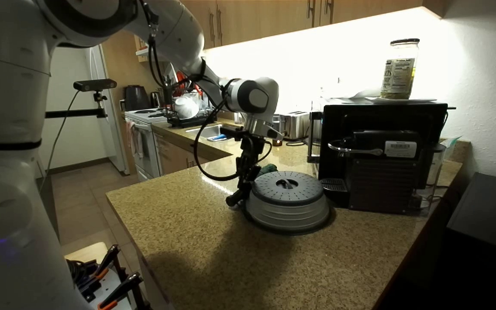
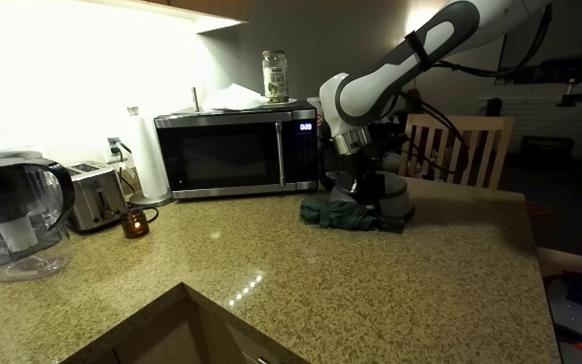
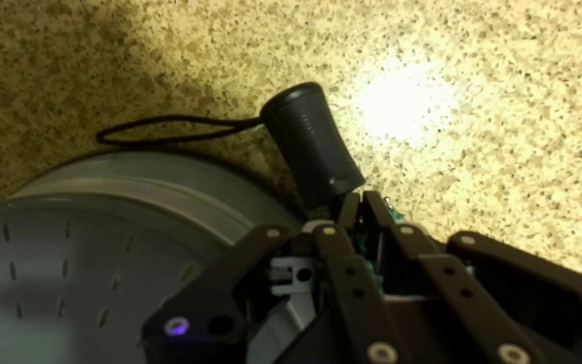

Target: Move the umbrella

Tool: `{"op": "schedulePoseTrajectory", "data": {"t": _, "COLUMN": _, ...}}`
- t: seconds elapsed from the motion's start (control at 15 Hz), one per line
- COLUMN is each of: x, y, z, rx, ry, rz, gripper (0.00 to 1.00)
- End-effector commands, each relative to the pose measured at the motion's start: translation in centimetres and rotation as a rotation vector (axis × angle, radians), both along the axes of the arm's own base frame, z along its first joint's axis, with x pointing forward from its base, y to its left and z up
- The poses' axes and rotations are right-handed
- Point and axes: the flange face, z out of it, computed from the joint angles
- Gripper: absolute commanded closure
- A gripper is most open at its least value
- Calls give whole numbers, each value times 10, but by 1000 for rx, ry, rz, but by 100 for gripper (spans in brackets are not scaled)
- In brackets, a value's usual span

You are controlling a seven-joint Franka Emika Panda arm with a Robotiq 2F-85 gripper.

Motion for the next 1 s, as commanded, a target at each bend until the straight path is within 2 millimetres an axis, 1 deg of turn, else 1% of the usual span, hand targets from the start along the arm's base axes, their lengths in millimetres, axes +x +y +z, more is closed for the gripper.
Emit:
{"op": "schedulePoseTrajectory", "data": {"t": 0.0, "x": -10, "y": -6, "z": -18, "rx": -21, "ry": 10, "rz": -24, "gripper": 100}}
{"op": "schedulePoseTrajectory", "data": {"t": 0.13, "x": -11, "y": -4, "z": -17, "rx": -45, "ry": 6, "rz": -4, "gripper": 99}}
{"op": "schedulePoseTrajectory", "data": {"t": 0.2, "x": -11, "y": -1, "z": -14, "rx": -54, "ry": 2, "rz": 17, "gripper": 99}}
{"op": "schedulePoseTrajectory", "data": {"t": 0.53, "x": -12, "y": 20, "z": 4, "rx": -107, "ry": -6, "rz": 102, "gripper": 99}}
{"op": "schedulePoseTrajectory", "data": {"t": 0.93, "x": -14, "y": 39, "z": 10, "rx": -172, "ry": -10, "rz": 203, "gripper": 99}}
